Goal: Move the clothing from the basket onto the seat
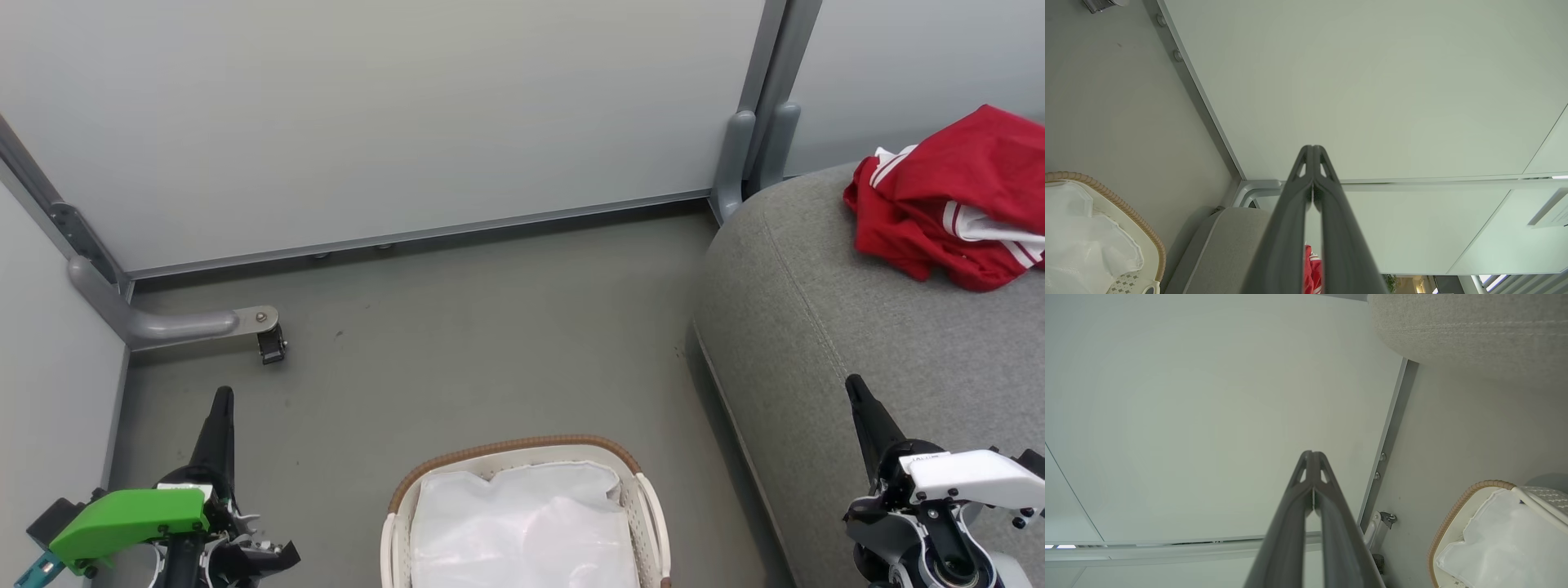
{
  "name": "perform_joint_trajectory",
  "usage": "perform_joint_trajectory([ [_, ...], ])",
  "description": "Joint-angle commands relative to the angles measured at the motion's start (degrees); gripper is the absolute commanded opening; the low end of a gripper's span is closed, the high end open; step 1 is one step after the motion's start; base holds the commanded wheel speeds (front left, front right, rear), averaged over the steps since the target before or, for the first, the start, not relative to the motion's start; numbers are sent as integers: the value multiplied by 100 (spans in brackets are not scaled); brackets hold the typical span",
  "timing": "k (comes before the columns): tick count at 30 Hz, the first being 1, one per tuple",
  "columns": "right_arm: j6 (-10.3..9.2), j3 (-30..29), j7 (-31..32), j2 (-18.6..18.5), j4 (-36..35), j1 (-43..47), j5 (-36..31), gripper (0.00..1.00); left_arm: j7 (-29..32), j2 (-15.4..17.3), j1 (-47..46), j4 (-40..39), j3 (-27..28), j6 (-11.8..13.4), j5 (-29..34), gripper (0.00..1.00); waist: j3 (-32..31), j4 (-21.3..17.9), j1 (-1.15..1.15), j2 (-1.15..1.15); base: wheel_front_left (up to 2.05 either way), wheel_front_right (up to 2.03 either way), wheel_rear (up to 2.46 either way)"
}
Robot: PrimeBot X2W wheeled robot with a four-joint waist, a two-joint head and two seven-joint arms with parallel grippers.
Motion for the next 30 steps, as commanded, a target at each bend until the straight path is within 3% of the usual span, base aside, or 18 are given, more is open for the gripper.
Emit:
perform_joint_trajectory([
  [1, -1, -24, 45, -35, -28, -73, 120, 0, 26, 30, -94, -29, 34, -33, -109, 0, 1, -9, 0, 0, 0, 0, 0],
  [9, -1, -55, 112, -37, -34, -82, 407, 0, 117, 27, -117, -42, 83, -41, -351, 0, 4, -54, 0, 0, 0, 0, 0],
  [30, -1, -51, 110, -37, -32, -79, 386, 0, 115, 12, -110, -35, 94, -41, -315, 0, 4, -54, 0, 0, 0, 0, 0],
])
